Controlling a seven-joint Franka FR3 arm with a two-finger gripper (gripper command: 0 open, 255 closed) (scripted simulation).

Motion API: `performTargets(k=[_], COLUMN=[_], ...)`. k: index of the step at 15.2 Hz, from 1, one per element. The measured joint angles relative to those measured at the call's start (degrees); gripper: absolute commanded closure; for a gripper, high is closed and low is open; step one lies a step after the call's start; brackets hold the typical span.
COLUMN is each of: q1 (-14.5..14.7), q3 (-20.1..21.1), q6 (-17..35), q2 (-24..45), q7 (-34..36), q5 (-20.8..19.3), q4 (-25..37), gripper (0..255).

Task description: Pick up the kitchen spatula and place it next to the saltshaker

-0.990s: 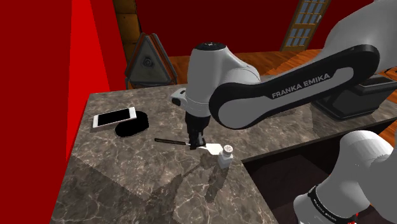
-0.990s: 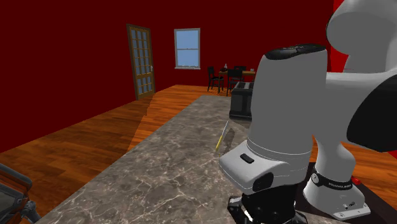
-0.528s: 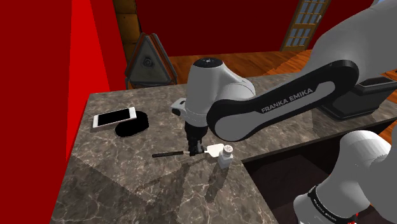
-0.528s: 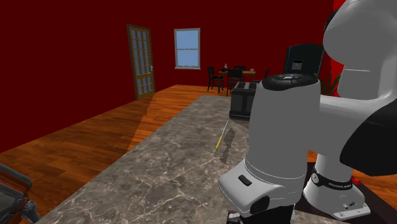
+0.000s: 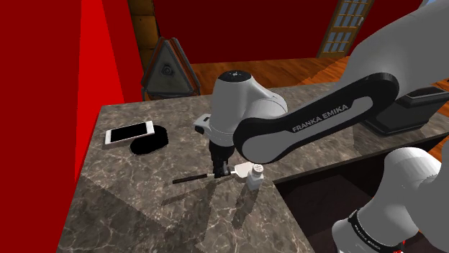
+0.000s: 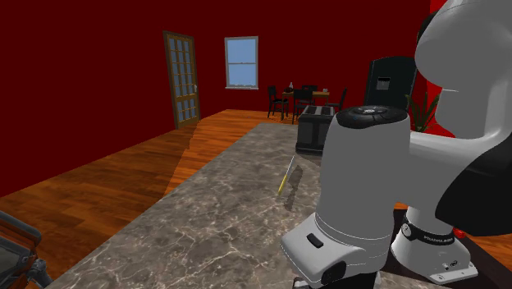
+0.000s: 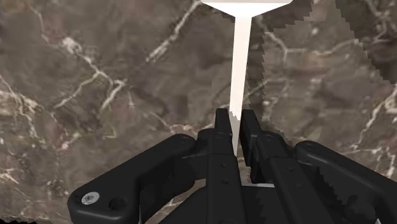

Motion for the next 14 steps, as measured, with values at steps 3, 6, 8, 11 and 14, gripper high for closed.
performTargets(k=[3,6,8,11,14], q1=[0.00,0.00,-0.07,-0.14,-0.15], q3=[0.00,0.00,-0.07,-0.12,-0.11], q6=[0.00,0.00,-0.83,-5.61,-7.08], q2=[0.00,0.00,-0.69,-3.76,-4.43], q7=[0.00,0.00,-0.07,0.19,0.28], q5=[0.00,0.00,-0.06,-0.36,-0.43], q4=[0.00,0.00,0.16,1.96,2.70], gripper=[0,0,0,0,0])
